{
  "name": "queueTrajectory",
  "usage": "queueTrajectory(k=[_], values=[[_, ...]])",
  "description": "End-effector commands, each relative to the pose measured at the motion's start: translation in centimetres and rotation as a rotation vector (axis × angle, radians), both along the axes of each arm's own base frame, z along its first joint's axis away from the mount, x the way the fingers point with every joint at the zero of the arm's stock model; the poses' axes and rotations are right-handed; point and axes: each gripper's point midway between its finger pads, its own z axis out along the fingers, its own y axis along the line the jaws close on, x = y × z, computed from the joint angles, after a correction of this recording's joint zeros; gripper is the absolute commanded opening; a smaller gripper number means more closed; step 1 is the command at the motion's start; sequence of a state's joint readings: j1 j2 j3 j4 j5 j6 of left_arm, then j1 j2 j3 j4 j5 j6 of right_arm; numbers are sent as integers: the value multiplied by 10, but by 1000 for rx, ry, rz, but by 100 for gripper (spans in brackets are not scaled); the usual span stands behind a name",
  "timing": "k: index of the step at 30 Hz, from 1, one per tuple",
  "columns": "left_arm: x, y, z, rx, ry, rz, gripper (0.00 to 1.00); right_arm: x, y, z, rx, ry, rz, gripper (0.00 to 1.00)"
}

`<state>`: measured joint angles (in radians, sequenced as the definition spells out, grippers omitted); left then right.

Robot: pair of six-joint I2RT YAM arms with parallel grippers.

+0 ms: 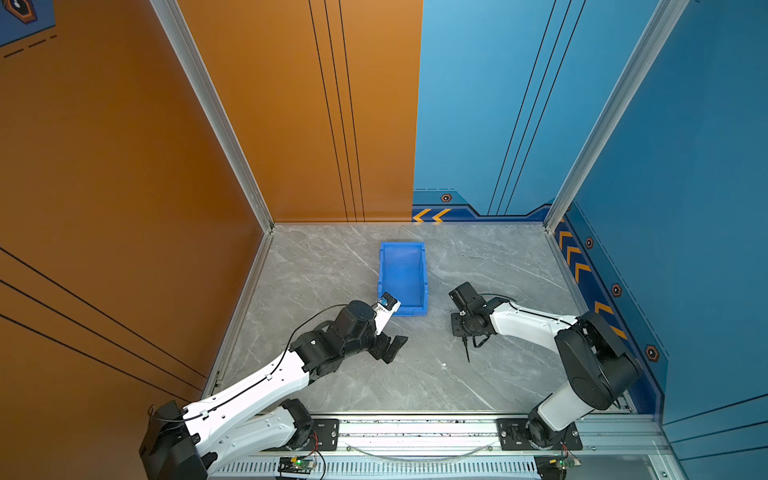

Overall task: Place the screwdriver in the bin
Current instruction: 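Lower the right gripper and close it on the red screwdriver handle, then lift the screwdriver with the right gripper and carry it over the blue bin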

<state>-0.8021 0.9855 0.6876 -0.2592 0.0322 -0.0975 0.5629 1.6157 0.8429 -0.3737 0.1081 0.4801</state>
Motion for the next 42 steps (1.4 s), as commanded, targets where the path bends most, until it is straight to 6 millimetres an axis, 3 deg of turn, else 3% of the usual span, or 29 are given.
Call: queueTrajectory(k=[1,7,11,20,24,30,36,42], values=[[5,7,-2,9,-19,29,98,-8,-4,-13,-25,30,-3,28],[9,14,2,-4,-37,53,98,-13,-9,-19,-36,39,-3,14],[15,25,6,-1,-55,93,98,-12,-3,-3,-17,1,9,2],[36,77,23,-54,-146,316,98,-1,33,86,50,-187,38,0],[44,101,15,-12,-132,413,98,1,60,129,48,-284,53,0],[49,112,14,14,-132,456,98,22,115,176,136,-400,69,0],[44,115,14,10,-118,469,98,60,171,180,167,-417,120,0],[35,121,12,41,-103,489,98,108,205,161,147,-415,135,0]])
